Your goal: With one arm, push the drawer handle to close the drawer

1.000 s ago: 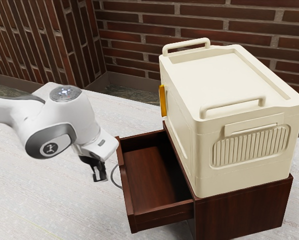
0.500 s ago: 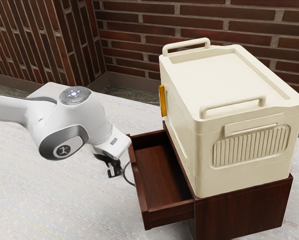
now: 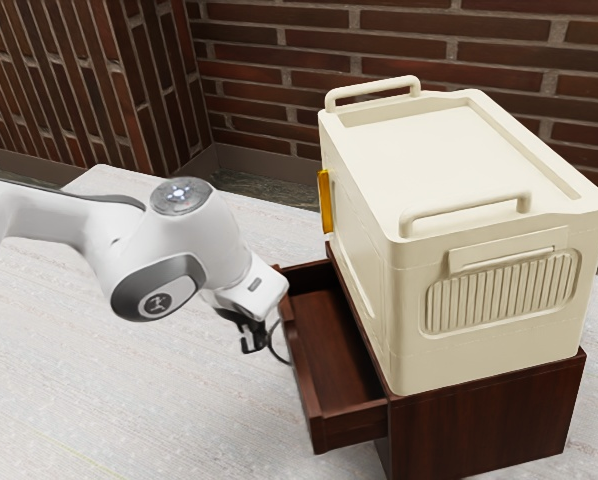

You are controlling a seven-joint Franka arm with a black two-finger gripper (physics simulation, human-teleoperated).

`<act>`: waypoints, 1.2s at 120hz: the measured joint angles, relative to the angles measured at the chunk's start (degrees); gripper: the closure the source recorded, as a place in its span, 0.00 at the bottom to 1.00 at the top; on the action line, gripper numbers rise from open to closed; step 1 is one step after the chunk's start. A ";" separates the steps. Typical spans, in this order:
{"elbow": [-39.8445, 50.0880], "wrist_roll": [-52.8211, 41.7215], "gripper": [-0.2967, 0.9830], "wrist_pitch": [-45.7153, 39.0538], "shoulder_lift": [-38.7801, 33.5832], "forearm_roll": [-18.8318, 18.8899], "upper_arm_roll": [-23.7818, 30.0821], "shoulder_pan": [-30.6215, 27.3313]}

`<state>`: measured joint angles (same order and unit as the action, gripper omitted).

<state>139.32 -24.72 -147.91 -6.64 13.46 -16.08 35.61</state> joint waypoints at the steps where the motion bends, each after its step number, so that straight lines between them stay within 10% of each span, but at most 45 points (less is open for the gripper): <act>1: -0.07 0.00 0.85 -0.06 0.09 0.00 0.00 0.01; 144: -11.19 0.63 0.85 -1.59 11.06 -0.53 -0.54 4.62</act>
<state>128.13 -24.10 -149.50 4.42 12.93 -16.62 40.23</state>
